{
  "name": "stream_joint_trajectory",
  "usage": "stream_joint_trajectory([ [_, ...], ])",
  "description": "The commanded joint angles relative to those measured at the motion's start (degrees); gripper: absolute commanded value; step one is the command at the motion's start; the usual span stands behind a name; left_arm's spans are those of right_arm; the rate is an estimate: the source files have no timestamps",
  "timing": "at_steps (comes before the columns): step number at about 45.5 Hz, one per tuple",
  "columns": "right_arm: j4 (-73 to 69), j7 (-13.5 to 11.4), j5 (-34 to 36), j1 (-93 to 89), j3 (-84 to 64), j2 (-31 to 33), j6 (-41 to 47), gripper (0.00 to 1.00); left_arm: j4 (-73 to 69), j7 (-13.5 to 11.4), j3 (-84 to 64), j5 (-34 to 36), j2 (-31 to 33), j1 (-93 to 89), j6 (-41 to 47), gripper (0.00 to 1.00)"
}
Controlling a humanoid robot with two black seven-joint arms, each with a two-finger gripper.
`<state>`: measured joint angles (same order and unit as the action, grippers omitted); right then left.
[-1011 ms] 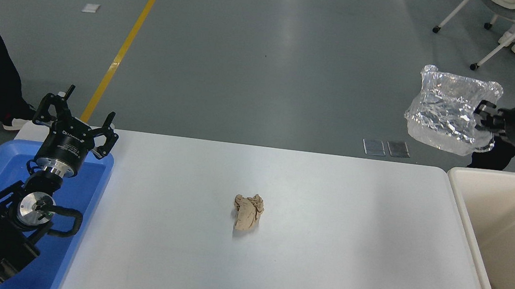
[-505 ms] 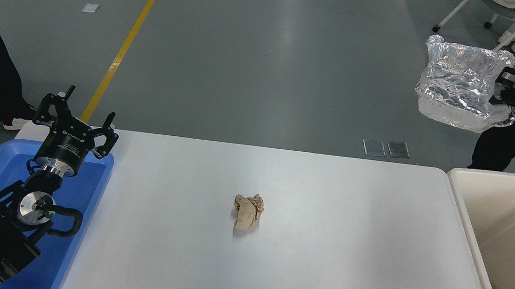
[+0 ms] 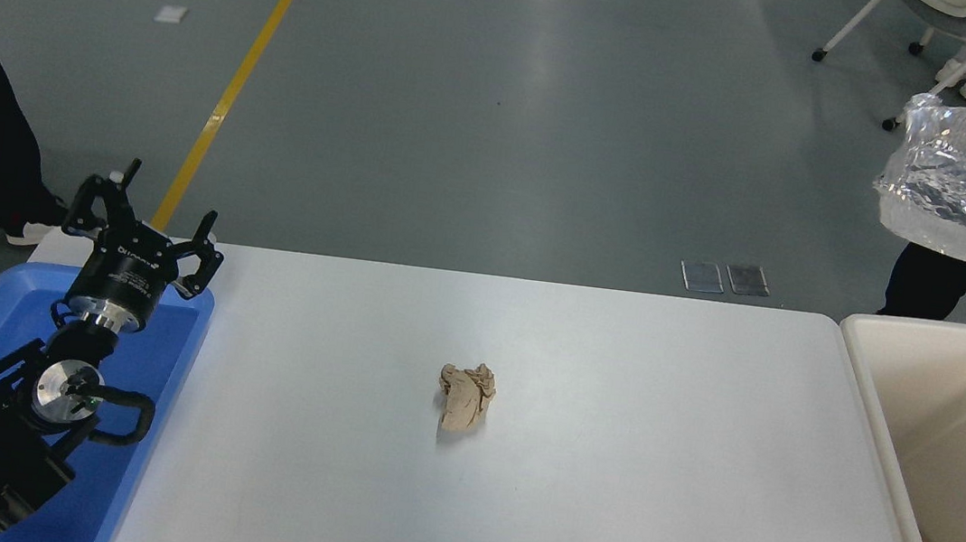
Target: Pick up foil plate and place in dustbin
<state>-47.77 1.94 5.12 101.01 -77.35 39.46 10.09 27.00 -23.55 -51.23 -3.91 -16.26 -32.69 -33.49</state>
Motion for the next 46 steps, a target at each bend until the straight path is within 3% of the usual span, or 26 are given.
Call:
stream_joint_trajectory([
  [1, 15.9, 0.0, 9.6, -16.2, 0.1, 0.7, -0.7, 0.00, 0.0, 0.0, 0.0, 0.0, 0.0, 0.0, 0.0, 0.99],
  [15, 19.4, -0.1, 11.6, -30.3, 9.8, 1.0, -9.2, 0.00, 0.0, 0.0, 0.0, 0.0, 0.0, 0.0, 0.0, 0.99],
  [28, 19.6, -0.1, 11.6, -48.1, 27.8, 0.6, -21.1, 0.00, 0.0, 0.0, 0.0, 0.0, 0.0, 0.0, 0.0, 0.99],
  [46, 28.2, 0.0, 11.6, -62.8, 40.5, -5.1, -22.6, 0.00, 0.0, 0.0, 0.0, 0.0, 0.0, 0.0, 0.0, 0.99],
])
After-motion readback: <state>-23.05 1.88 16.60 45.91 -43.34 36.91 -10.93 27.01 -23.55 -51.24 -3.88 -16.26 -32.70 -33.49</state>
